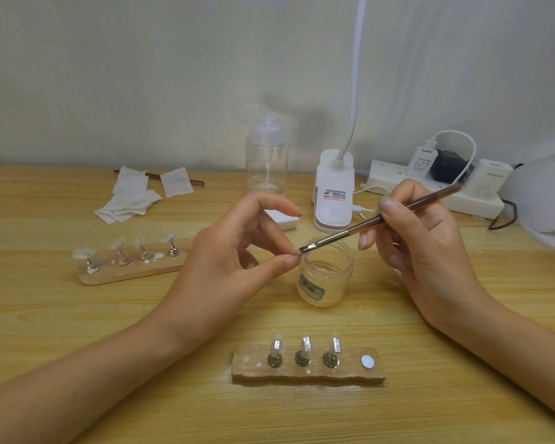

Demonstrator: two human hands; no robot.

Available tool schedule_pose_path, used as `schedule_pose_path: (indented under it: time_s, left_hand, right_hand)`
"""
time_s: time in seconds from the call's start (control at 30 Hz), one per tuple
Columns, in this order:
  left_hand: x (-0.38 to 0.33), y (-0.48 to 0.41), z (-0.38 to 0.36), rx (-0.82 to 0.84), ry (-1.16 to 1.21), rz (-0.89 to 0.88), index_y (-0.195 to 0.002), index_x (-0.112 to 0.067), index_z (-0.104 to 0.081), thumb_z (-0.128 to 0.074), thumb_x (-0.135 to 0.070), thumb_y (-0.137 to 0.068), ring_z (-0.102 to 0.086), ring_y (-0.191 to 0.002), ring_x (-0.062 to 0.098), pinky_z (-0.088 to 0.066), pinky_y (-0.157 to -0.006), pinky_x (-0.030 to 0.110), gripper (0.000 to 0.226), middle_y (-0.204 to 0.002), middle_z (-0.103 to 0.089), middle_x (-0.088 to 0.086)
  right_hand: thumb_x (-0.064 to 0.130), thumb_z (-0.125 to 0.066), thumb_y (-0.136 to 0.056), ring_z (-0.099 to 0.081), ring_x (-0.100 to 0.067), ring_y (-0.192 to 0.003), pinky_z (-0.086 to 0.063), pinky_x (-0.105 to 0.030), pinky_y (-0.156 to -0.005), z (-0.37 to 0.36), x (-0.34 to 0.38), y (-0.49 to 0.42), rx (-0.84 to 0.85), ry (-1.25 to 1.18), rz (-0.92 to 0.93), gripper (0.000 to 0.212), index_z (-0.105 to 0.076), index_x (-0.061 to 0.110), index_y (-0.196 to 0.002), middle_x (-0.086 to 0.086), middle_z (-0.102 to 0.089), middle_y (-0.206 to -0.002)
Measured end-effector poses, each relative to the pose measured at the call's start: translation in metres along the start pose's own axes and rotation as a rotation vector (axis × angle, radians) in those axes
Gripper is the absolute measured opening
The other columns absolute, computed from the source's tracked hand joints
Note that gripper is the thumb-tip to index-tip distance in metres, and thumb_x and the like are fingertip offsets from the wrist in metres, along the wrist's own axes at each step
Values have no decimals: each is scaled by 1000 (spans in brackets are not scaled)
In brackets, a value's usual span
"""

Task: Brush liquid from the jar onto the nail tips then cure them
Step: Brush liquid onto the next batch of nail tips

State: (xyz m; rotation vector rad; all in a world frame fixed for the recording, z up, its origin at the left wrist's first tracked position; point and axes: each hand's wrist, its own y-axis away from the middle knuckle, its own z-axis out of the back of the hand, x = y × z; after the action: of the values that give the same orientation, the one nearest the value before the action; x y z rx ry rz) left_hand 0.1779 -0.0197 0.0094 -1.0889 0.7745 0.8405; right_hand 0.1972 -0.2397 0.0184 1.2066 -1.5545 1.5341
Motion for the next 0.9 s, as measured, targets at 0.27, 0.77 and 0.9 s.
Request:
schedule_pose_path:
  time_s: [0.27,0.77,0.9]
  left_hand:
    - [1,0,1,10,5,-10,-115,-29,-60,-74,-13,-83,-68,-83,8,-46,-57,22,38,-82,-69,-7]
    - [0,0,0,2,-9,-20,-116,-30,-58,-73,-15,-82,-68,-84,9,-48,-59,29,40,-83,-70,-7]
    - [1,0,0,0,-11,-24,-122,-31,-55,-74,-11,-84,-68,-85,9,-49,-60,32,47,-83,-70,-7]
  right_hand:
    - [22,-57,-94,-32,-8,-40,-22,-20,-41,2,0,-2,-88,16,-75,22,-46,17,-75,-6,-62,-60]
    - [27,-56,-93,-34,-7,-40,-26,-18,-41,0,0,0,-10,-4,-2,20,-47,17,-77,-6,-65,-62]
    - [27,-55,-91,-34,-7,-40,-28,-16,-41,-2,1,0,-14,44,-20,19,-46,15,-79,-7,-66,-63]
